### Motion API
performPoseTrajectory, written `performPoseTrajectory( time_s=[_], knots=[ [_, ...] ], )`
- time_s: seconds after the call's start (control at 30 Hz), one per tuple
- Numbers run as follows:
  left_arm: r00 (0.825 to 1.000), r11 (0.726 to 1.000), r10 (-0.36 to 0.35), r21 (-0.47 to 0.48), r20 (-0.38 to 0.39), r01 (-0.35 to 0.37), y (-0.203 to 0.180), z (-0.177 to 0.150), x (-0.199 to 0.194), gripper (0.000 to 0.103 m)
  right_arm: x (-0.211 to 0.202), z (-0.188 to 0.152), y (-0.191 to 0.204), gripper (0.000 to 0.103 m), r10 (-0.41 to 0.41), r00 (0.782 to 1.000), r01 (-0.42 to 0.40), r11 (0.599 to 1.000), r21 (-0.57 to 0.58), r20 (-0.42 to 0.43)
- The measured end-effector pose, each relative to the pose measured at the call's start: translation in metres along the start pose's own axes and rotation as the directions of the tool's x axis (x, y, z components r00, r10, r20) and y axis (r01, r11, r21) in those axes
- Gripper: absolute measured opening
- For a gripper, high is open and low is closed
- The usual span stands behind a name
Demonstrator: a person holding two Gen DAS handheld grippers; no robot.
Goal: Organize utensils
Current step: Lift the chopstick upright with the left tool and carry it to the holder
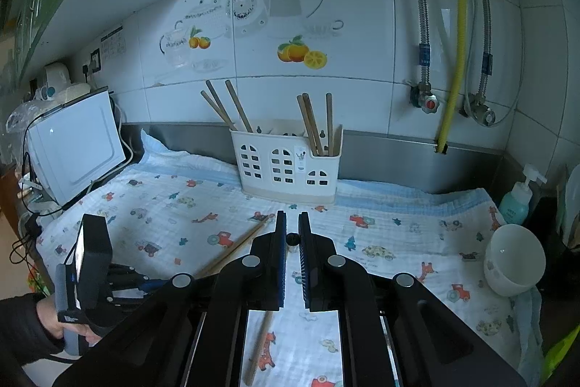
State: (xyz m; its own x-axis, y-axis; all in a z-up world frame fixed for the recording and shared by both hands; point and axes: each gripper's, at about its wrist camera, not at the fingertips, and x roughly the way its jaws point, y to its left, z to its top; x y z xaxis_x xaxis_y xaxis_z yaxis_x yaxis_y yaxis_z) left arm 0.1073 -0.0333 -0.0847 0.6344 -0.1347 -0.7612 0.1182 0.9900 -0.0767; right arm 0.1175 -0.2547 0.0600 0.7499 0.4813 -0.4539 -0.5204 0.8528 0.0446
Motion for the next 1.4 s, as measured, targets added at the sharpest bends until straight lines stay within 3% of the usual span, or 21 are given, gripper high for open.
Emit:
performPoseTrajectory(
  time_s=[0.13, 0.33, 0.73, 1.0, 1.17, 1.4],
  knots=[
    [0.999, 1.0, -0.021, -0.013, 0.027, 0.021, 0.004, 0.009, -0.007, 0.005, 0.0, 0.003, -0.002, 0.007, 0.0, 1.0, 0.0, 1.0, -0.004, 0.002],
    [0.988, 0.999, -0.037, -0.021, 0.149, 0.04, 0.007, 0.035, -0.037, 0.005, 0.001, 0.014, -0.002, 0.007, -0.004, 1.0, 0.004, 1.0, -0.021, 0.009],
    [0.941, 0.997, -0.068, -0.016, 0.332, 0.077, 0.008, 0.083, -0.058, 0.005, 0.006, 0.046, -0.001, 0.007, -0.008, 0.999, 0.01, 0.998, -0.06, 0.037],
    [0.93, 0.995, -0.09, -0.006, 0.356, 0.099, 0.007, 0.107, -0.053, 0.005, 0.014, 0.077, -0.006, 0.007, -0.02, 0.998, 0.026, 0.996, -0.083, 0.067],
    [0.917, 0.995, -0.103, 0.027, 0.385, 0.1, 0.008, 0.136, -0.066, 0.005, 0.024, 0.112, -0.021, 0.007, -0.05, 0.993, 0.059, 0.995, -0.08, 0.107],
    [0.912, 0.993, -0.109, 0.082, 0.395, 0.083, 0.004, 0.172, -0.068, 0.005, 0.038, 0.158, -0.036, 0.007, -0.088, 0.978, 0.1, 0.994, -0.05, 0.188]
  ],
)
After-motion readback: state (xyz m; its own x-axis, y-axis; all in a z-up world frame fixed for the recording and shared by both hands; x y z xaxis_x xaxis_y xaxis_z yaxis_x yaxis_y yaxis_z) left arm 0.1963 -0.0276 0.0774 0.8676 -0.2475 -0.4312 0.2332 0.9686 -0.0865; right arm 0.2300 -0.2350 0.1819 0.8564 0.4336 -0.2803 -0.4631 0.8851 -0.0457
